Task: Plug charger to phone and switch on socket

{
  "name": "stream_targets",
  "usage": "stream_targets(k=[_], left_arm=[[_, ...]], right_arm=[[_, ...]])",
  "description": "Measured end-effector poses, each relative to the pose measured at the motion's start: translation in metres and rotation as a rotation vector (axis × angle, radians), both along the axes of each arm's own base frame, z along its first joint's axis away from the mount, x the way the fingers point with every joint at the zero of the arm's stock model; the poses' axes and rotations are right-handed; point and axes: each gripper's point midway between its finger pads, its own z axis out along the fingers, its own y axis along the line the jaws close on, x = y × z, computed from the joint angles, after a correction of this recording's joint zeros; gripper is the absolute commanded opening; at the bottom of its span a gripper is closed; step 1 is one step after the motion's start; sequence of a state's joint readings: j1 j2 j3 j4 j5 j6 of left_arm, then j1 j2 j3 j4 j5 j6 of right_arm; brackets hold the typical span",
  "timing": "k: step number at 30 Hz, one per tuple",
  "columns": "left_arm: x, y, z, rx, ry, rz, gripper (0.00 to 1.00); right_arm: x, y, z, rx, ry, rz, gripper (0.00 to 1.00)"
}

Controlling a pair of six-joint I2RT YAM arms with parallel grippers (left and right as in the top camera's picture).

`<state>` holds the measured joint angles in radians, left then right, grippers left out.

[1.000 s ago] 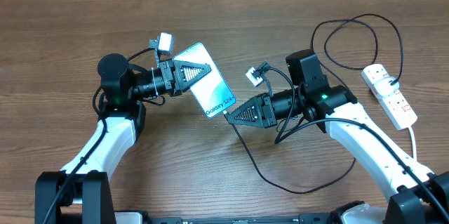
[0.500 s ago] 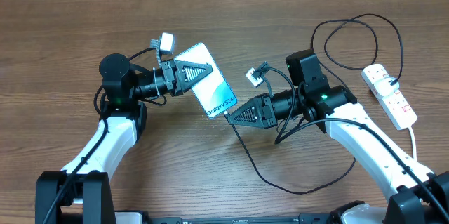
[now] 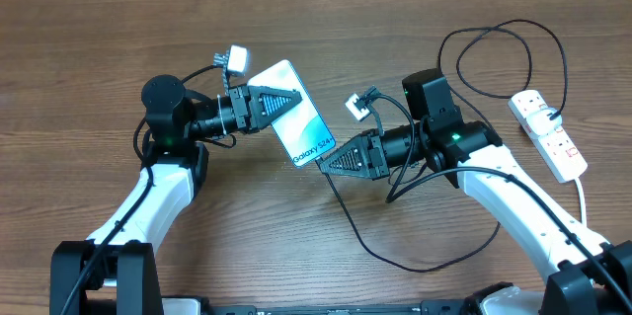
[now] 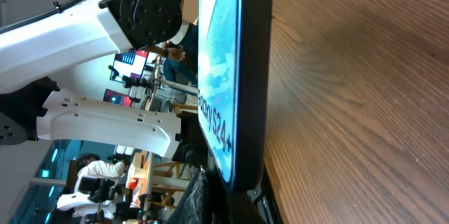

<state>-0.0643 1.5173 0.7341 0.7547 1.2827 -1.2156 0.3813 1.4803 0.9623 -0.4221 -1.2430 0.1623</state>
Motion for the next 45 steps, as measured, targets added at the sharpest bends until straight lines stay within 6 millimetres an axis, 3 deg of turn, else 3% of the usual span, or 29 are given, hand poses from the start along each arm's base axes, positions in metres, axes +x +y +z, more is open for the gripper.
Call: stream_targets(k=[8,14,17,22,23,27,37,41,45], left_arm=[[0.000,-0.001,0.004,0.004,-0.034,-0.009,0.04],[-0.007,-0.004,0.004,0.007,-0.052,-0.052,0.04],[-0.010,-0.004,0.004,0.009,-0.063,-0.069,0.04],[0.000,0.016,0.003,0.014,-0.077,-0.011,0.04],[0.004,0.020,0.003,0.015,-0.077,0.009,0.04],[0.010,0.026,0.003,0.017,-0.076,0.050,0.04],[0.015,0.026,0.003,0.018,-0.073,0.078,0.04],[0.013,0.022,0.003,0.018,-0.073,0.068,0.04],[0.012,0.020,0.003,0.018,-0.072,0.061,0.04]], right_arm=[[0.002,0.001,0.002,0.009,0.008,-0.005,0.04],[0.000,0.000,0.000,-0.001,0.042,-0.008,0.26],[-0.003,-0.001,-0.002,-0.012,0.071,-0.007,0.32],[-0.006,-0.002,-0.005,-0.029,0.106,-0.009,0.49],[-0.007,-0.003,-0.007,-0.037,0.110,-0.013,0.56],[-0.005,-0.004,-0.013,-0.071,0.121,-0.034,0.63],[0.005,-0.002,-0.017,-0.092,0.054,-0.064,0.43],[-0.001,0.007,-0.015,-0.086,0.028,-0.035,0.29],[-0.007,0.013,-0.018,-0.102,0.021,-0.022,0.24]])
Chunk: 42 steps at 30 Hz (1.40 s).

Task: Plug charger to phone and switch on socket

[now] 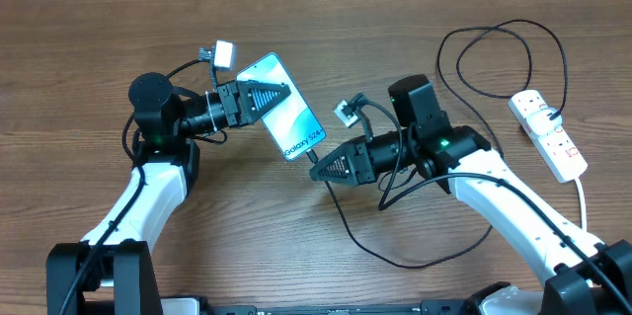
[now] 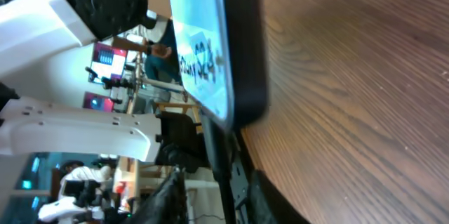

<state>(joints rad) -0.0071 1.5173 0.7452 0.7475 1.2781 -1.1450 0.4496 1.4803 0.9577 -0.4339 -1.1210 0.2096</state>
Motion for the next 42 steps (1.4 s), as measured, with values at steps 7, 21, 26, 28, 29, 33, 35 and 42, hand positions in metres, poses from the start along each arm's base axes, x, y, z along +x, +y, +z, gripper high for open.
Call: stream_targets(k=[7,21,26,28,29,33,35,42], left_arm=[[-0.002,0.000,0.000,0.000,0.000,-0.010,0.04],[-0.009,-0.002,0.000,0.004,-0.020,-0.053,0.04],[-0.010,-0.004,0.000,0.006,-0.028,-0.059,0.04],[-0.011,-0.007,0.001,0.008,-0.039,-0.066,0.04],[-0.012,-0.009,0.001,0.009,-0.046,-0.069,0.04],[-0.013,-0.014,0.002,0.013,-0.065,-0.077,0.04],[-0.013,-0.015,0.002,0.013,-0.067,-0.078,0.04],[-0.014,-0.015,0.002,0.013,-0.068,-0.087,0.04]], right_arm=[[0.001,0.000,-0.003,-0.015,-0.006,-0.010,0.17],[-0.001,0.001,0.000,-0.002,0.000,0.004,0.04],[-0.001,0.001,-0.001,-0.003,0.001,0.004,0.04],[-0.002,0.001,-0.001,-0.004,0.004,0.004,0.04],[-0.002,0.001,-0.001,-0.003,0.003,0.004,0.04],[-0.001,0.001,0.000,0.002,0.001,0.002,0.04],[-0.001,0.001,0.000,0.002,0.004,0.000,0.04],[-0.001,0.002,0.001,0.005,0.014,0.001,0.04]])
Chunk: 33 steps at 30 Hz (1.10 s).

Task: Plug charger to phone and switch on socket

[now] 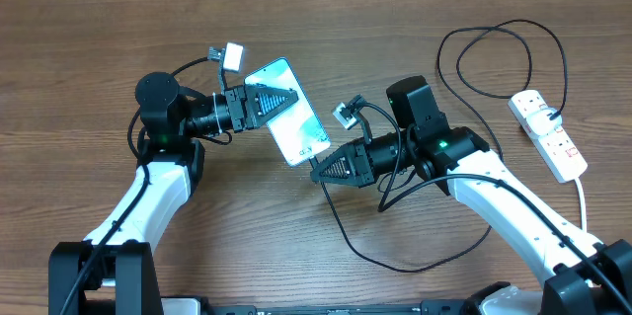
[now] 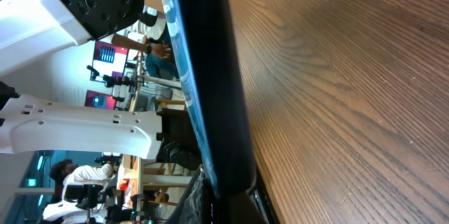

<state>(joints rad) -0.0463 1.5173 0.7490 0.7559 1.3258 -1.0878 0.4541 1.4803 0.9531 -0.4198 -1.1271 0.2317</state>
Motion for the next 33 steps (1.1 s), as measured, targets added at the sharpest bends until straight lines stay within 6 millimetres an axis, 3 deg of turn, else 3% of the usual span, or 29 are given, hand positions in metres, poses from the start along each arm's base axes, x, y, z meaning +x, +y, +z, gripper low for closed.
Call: stream_targets(k=[6,15,25,33], left_arm=[[-0.001,0.000,0.000,0.002,0.008,-0.010,0.04],[0.000,0.000,-0.019,0.024,0.137,-0.004,0.04],[-0.003,-0.007,-0.018,0.031,0.109,-0.023,0.04],[-0.012,-0.013,-0.020,0.032,0.101,-0.069,0.04]], right_arm=[[-0.001,0.001,0.001,0.006,0.003,0.007,0.04],[-0.005,0.001,-0.001,-0.002,0.022,0.012,0.04],[-0.006,0.002,-0.003,-0.007,0.029,0.015,0.04],[-0.002,0.000,-0.004,-0.025,0.039,-0.006,0.21]])
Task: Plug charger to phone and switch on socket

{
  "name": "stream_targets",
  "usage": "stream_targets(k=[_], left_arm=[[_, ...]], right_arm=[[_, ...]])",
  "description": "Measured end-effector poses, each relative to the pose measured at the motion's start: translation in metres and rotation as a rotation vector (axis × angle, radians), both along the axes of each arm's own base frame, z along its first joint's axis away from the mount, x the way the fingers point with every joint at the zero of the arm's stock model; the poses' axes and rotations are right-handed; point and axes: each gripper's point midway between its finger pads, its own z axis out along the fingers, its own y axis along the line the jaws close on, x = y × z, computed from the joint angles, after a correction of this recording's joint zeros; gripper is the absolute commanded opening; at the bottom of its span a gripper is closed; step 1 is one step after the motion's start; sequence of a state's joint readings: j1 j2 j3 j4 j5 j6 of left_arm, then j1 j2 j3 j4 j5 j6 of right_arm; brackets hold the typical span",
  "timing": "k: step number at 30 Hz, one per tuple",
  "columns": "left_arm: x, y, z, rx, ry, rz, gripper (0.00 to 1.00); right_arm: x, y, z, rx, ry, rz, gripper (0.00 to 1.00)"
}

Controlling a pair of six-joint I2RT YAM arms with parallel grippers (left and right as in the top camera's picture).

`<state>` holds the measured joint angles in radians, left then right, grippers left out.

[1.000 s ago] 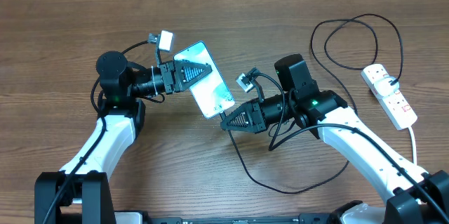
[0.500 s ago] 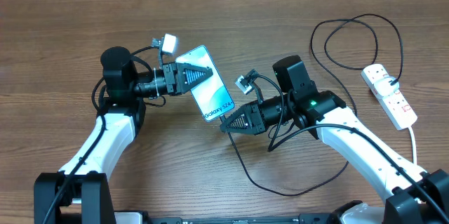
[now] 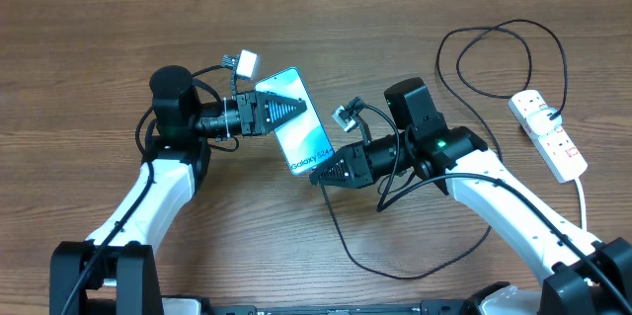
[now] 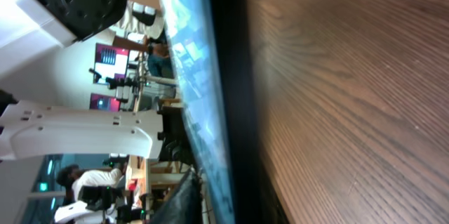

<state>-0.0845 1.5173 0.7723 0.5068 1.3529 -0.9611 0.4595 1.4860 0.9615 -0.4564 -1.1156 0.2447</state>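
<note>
In the overhead view my left gripper [image 3: 289,109] is shut on the top end of the phone [image 3: 306,137], holding it tilted above the table with its light-blue screen up. My right gripper [image 3: 319,176] sits at the phone's lower end, shut on the charger plug, which is hidden between the fingers. The black cable [image 3: 346,236] drops from there and loops across the table. In the right wrist view the phone's dark edge [image 4: 228,76] fills the frame and a dark finger [image 4: 184,197] lies beside it; the port is not visible. The white socket strip [image 3: 549,134] lies far right.
The cable makes a large loop [image 3: 494,43] at the back right, near the socket strip, and another [image 3: 415,261] in front of the right arm. The wooden table [image 3: 79,39] lies bare to the left and at the back.
The phone and my left gripper have moved slightly right and toward the front, and the screen faces up more. My right gripper is still at the phone's lower end, closer against it.
My left gripper held the phone and my right gripper held the plug at its lower end. Both were then further left, with a small gap at the phone's end. Then the phone was tilted on edge against the right gripper. Now it is lower and further right.
</note>
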Motion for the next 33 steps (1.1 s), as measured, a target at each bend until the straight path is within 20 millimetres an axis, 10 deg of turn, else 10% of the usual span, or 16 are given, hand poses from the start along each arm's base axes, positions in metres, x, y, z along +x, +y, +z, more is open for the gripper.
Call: stream_targets(k=[16,27,33], left_arm=[[-0.011,-0.009,-0.016,0.008,0.077,-0.028,0.04],[-0.023,-0.005,-0.121,0.340,0.501,0.204,0.04],[-0.031,-0.024,-0.124,0.440,0.448,0.178,0.04]], right_arm=[[0.016,-0.017,-0.018,-0.148,-0.023,-0.089,0.60],[0.081,-0.116,-0.024,-0.273,-0.035,-0.449,0.73],[0.077,-0.126,-0.020,-0.293,-0.050,-0.462,0.76]])
